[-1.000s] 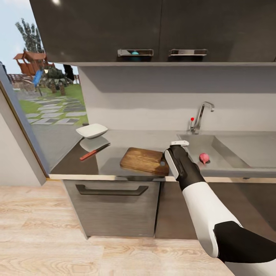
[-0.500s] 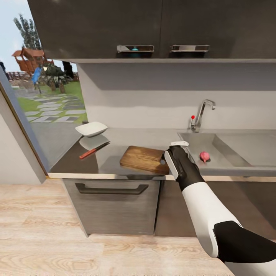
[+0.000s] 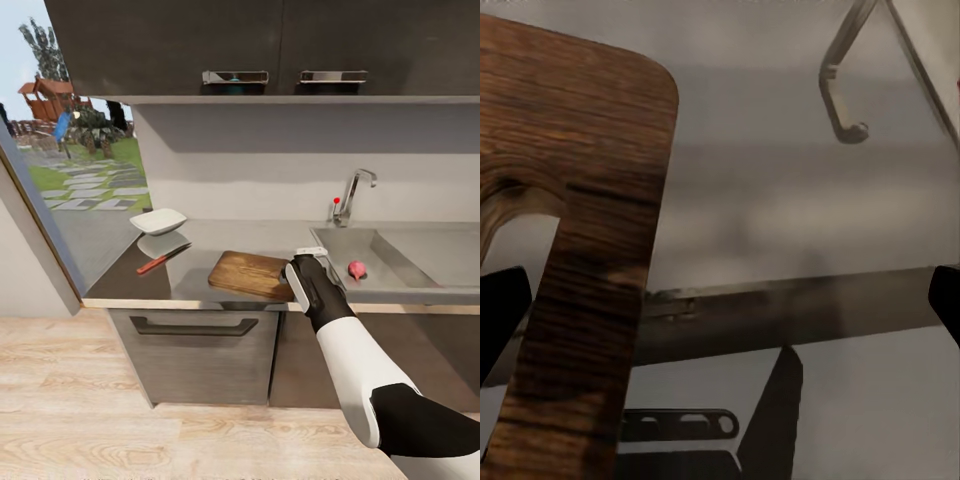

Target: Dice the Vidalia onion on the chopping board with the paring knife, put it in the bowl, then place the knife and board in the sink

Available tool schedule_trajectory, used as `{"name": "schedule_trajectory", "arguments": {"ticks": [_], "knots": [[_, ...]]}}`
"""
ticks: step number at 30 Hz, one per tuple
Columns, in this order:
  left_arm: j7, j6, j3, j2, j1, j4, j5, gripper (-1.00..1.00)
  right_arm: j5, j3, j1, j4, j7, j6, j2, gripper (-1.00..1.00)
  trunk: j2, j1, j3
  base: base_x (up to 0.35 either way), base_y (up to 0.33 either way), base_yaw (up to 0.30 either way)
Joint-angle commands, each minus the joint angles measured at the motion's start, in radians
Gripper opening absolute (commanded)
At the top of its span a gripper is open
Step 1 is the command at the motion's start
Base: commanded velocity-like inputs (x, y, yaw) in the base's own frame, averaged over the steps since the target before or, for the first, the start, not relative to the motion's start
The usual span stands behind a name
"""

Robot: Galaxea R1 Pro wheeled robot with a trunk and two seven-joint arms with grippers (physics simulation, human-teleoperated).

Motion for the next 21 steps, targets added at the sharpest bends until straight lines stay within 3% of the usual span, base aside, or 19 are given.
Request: {"name": "schedule_trajectory", "arguments": {"ticks": [1,21], "knots": [[0.0,-0.002,0.001,0.0,0.0,-0.001,0.0,1.0,-0.009,0.002,0.0,0.004,-0.006,0.005,0.0,1.0,0.0,0.0,-0.002,0.0,0.0,0.0],[0.0,-0.002,0.001,0.0,0.0,-0.001,0.0,1.0,-0.009,0.003,0.0,0.01,-0.007,0.004,0.005,1.0,0.0,0.0,-0.024,0.0,0.0,0.0]]}}
